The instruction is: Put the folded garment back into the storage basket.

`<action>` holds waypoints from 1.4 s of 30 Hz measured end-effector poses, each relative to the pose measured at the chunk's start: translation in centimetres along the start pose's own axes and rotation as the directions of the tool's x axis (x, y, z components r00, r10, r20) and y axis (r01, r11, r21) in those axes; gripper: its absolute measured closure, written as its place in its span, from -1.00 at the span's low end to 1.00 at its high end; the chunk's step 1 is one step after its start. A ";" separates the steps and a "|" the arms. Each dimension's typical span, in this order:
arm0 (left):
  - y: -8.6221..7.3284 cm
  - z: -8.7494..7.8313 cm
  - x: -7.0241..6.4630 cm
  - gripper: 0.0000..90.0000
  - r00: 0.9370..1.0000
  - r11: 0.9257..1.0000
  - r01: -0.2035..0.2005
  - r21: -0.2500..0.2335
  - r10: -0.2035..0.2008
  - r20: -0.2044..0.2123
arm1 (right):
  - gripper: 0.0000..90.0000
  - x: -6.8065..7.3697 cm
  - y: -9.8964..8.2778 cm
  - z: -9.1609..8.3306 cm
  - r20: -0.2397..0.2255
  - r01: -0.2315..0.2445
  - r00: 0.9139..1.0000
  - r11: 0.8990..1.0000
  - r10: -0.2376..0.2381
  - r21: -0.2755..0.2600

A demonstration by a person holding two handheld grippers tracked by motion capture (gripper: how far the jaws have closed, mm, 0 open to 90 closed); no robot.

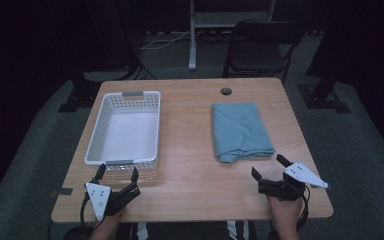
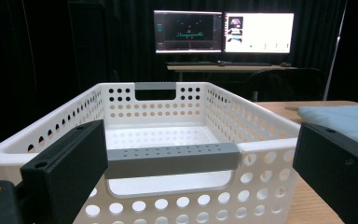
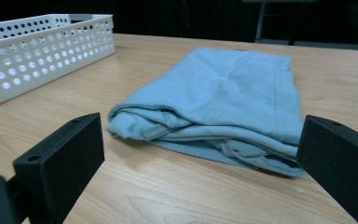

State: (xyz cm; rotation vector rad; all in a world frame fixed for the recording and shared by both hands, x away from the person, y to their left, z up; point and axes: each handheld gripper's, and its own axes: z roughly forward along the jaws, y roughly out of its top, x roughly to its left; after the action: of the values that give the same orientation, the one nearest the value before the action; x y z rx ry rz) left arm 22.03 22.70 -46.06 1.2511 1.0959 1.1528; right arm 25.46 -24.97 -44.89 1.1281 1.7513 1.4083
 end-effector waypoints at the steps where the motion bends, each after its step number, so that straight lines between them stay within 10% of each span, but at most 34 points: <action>1: 0.0 0.0 0.0 -0.90 1.000 1.000 0.000 0.001 0.000 0.000 | -0.97 0.0 0.0 -0.1 -0.006 0.004 1.000 1.000 -0.004 -0.016; 19: 0.0 0.0 0.0 -0.90 1.000 1.000 -0.001 0.001 0.001 0.002 | -0.93 0.0 1.6 -1.3 -0.033 -0.063 0.998 0.997 0.061 -0.052; 42: 0.0 0.0 0.0 -0.90 1.000 1.000 0.000 0.000 0.000 0.010 | -0.92 -0.1 6.7 -1.5 -0.057 -0.019 0.998 0.999 0.016 -0.050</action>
State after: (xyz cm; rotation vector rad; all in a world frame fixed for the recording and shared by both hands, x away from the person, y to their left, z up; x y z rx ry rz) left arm 22.03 22.74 -46.06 1.2554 1.0881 1.1449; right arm 25.79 -25.31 -38.02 1.0891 1.7384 1.5004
